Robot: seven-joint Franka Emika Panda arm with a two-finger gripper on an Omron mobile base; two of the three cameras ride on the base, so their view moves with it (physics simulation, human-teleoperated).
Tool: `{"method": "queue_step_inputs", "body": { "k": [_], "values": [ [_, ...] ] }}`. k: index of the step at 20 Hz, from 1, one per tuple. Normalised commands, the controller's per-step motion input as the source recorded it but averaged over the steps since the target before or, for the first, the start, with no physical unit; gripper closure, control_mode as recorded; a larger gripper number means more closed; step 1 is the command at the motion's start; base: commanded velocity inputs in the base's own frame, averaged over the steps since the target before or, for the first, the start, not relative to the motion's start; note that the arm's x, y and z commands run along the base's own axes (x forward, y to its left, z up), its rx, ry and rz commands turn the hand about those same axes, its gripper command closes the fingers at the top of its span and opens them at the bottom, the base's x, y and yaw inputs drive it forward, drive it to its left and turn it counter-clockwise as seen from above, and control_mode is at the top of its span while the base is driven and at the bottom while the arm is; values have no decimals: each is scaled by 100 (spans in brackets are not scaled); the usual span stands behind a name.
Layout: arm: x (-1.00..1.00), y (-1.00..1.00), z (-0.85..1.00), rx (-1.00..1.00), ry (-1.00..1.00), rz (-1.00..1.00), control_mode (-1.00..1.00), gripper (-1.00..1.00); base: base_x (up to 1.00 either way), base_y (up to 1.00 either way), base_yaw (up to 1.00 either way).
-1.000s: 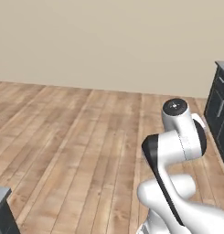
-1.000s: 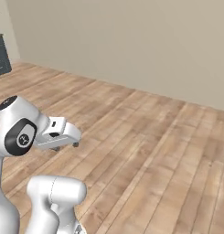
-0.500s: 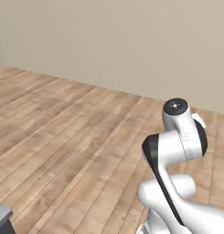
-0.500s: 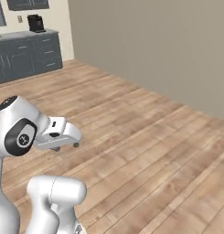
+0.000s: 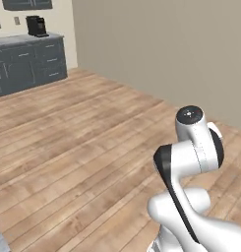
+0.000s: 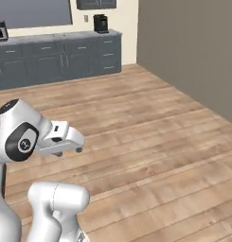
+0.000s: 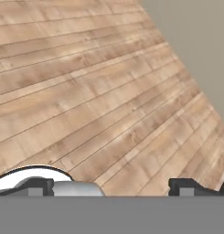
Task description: Organize the utensils by type. Pick up the wooden spoons from the counter and place them in the open cabinet. Then pick up the metallic utensils from the counter and place them in the open drawer.
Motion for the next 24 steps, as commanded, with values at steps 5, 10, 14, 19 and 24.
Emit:
{"method": "queue_step_inputs", "body": {
  "k": [5,10,14,19,24],
  "values": [
    [0,0,0,0,0,0,100,-100,100,-8,50],
    [0,0,0,0,0,0,100,-100,100,-3,43],
    [0,0,0,0,0,0,100,-100,100,-9,38],
    [0,0,0,0,0,0,100,-100,100,-6,23],
    [0,0,0,0,0,0,100,-100,100,-7,10]
  ]
}}
